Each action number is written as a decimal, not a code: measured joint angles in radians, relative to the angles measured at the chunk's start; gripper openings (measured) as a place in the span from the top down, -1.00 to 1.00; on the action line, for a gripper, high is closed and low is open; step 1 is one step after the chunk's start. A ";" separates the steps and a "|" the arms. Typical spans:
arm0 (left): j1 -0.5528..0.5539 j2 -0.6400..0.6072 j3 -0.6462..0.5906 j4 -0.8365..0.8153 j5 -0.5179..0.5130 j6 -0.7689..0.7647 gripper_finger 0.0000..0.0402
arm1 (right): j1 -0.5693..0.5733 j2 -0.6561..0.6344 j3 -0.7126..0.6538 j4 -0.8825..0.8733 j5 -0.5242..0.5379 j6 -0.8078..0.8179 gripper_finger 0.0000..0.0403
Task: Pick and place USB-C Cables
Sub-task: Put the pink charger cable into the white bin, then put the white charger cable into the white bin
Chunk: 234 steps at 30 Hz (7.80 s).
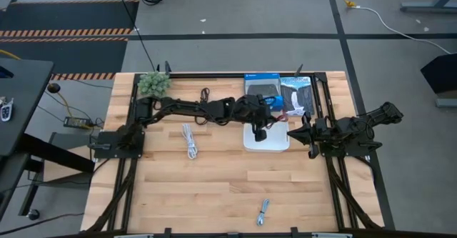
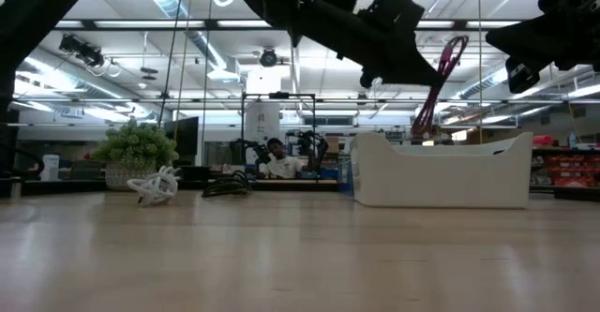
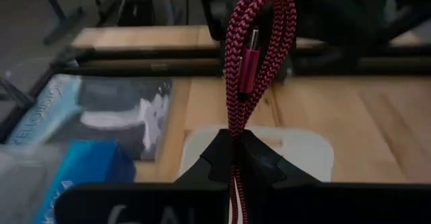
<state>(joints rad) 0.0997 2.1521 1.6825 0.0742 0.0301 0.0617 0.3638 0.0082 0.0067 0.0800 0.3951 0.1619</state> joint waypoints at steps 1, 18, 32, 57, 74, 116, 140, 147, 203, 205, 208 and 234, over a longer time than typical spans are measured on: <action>-0.001 0.009 0.001 0.006 0.001 0.003 0.92 | 0.000 0.000 0.000 0.001 0.000 0.000 0.93; -0.010 0.051 0.000 -0.249 -0.049 0.186 0.92 | 0.000 0.000 0.000 0.000 0.000 0.000 0.93; -0.014 0.061 0.000 -0.275 -0.112 0.159 0.66 | 0.000 0.000 0.000 0.000 0.000 0.000 0.93; 0.031 -0.164 0.000 -0.309 -0.097 0.030 0.43 | 0.000 0.000 0.000 0.000 0.000 0.000 0.93; 0.080 -0.427 0.000 -0.188 -0.067 0.037 0.43 | 0.000 0.000 0.000 0.000 0.000 0.000 0.93; 0.091 -0.536 -0.224 -1.198 0.184 0.385 0.42 | 0.000 0.000 0.000 0.001 0.000 0.000 0.93; -0.045 -0.536 -0.647 -0.975 -0.049 0.850 0.00 | 0.000 0.000 0.000 0.000 0.000 0.000 0.93; -0.053 -0.536 -0.729 -0.871 -0.071 0.853 0.00 | 0.000 0.000 0.000 0.000 0.000 0.000 0.93; 0.043 -0.536 -0.157 -0.530 0.263 0.228 0.77 | 0.000 0.000 0.000 0.000 0.000 0.000 0.93; 0.053 -0.536 -0.137 -0.497 0.263 0.176 0.77 | 0.000 0.000 0.000 0.000 0.000 0.000 0.93; 0.070 -0.536 -0.111 -0.418 0.263 0.092 0.77 | 0.000 0.000 0.000 0.001 0.000 0.000 0.93; 0.082 -0.474 -0.099 0.102 0.184 -0.136 0.75 | 0.000 0.000 0.000 0.000 0.000 0.000 0.93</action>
<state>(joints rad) 0.1813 1.6785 1.5833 0.1761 0.2142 -0.0746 0.3640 0.0078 0.0064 0.0803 0.3950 0.1619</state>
